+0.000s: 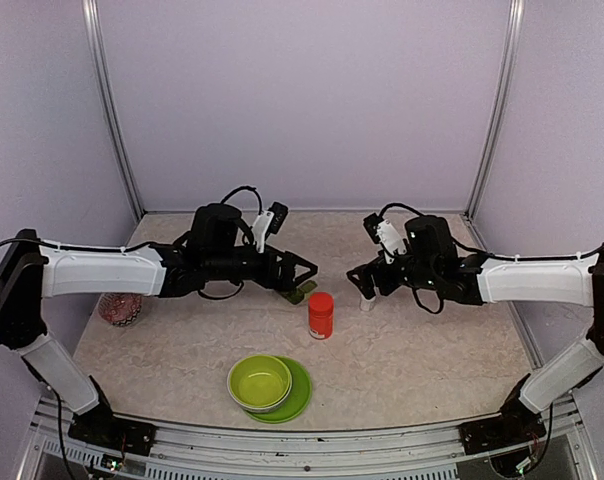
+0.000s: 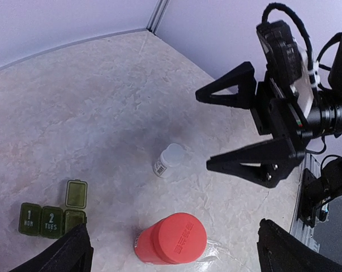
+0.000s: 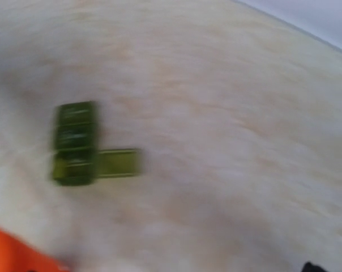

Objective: Sort the pills into containers
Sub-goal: Pick up the pill bottle from the center of the board.

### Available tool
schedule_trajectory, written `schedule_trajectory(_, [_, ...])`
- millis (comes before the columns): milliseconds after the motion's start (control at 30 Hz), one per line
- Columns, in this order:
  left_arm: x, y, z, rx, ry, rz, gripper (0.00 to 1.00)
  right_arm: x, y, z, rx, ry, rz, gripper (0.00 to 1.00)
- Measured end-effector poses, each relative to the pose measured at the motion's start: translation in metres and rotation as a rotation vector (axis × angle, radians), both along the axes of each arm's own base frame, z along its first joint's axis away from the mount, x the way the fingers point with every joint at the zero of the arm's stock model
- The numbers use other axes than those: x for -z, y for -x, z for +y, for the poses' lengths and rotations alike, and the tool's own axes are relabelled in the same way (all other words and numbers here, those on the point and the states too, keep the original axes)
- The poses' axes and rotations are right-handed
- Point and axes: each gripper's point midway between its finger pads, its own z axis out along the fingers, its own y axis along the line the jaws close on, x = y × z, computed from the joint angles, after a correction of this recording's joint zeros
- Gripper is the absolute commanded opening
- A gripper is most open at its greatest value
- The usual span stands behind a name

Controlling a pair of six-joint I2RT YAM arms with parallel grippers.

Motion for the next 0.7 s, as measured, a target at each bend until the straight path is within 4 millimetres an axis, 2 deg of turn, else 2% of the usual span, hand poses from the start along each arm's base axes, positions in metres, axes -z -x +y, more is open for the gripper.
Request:
schedule_trajectory(167, [0.017, 0.008, -0.027, 0.035, -0.104, -0.024, 0.99, -0.007, -0.010, -0.031, 0.131, -0.033, -0.013, 1.00])
schedule_trajectory(333, [0.040, 0.015, -0.046, 0.054, -0.210, -0.027, 0.99, -0.009, -0.014, -0.045, 0.200, -0.046, -0.025, 1.00])
schedule_trajectory(533, [0.065, 0.022, -0.053, 0.047, -0.312, -0.025, 0.95, -0.003, -0.017, -0.055, 0.246, -0.039, -0.020, 1.00])
schedule_trajectory(700, [0.079, 0.025, -0.052, 0.037, -0.361, -0.018, 0.87, -0.002, -0.018, -0.057, 0.257, -0.043, -0.019, 1.00])
